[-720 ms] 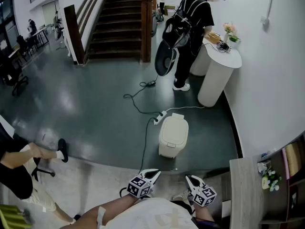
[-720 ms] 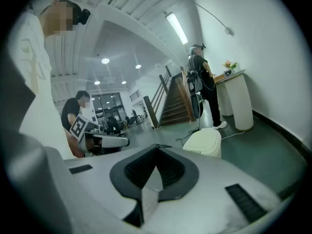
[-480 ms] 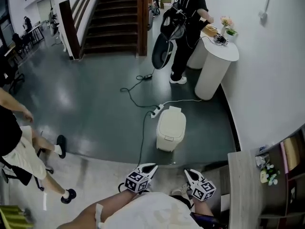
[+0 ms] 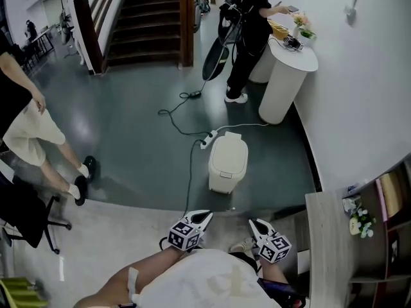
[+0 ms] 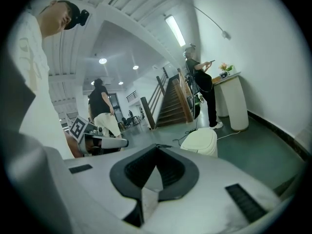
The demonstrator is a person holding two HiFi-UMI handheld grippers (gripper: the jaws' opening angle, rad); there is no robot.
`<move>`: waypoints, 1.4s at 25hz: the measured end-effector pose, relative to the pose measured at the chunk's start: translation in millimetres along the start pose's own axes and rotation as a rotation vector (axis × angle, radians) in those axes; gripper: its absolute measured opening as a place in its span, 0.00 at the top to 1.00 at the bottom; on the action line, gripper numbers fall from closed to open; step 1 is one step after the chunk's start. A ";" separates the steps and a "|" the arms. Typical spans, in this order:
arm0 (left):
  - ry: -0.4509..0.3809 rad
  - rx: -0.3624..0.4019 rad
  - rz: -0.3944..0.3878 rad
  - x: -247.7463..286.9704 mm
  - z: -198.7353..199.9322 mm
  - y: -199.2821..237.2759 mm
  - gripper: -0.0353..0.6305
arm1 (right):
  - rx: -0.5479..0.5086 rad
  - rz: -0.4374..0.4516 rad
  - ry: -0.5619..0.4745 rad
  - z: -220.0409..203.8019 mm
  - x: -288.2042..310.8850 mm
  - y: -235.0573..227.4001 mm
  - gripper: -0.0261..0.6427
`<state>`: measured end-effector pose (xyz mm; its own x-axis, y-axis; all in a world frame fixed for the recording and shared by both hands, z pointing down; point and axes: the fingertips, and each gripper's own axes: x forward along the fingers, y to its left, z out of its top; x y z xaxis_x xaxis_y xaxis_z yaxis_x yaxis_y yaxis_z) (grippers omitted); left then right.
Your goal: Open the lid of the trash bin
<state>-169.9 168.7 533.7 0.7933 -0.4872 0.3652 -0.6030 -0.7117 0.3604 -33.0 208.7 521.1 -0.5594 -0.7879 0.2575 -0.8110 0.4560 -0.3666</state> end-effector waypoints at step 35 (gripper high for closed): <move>-0.026 -0.081 0.122 12.8 13.9 46.2 0.92 | -0.017 0.094 0.089 12.3 55.8 -29.8 0.95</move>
<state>-186.4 122.5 543.1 0.7148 -0.5812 0.3889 -0.6992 -0.6036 0.3832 -37.9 146.0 535.3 -0.6456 -0.7019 0.3009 -0.7565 0.5340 -0.3776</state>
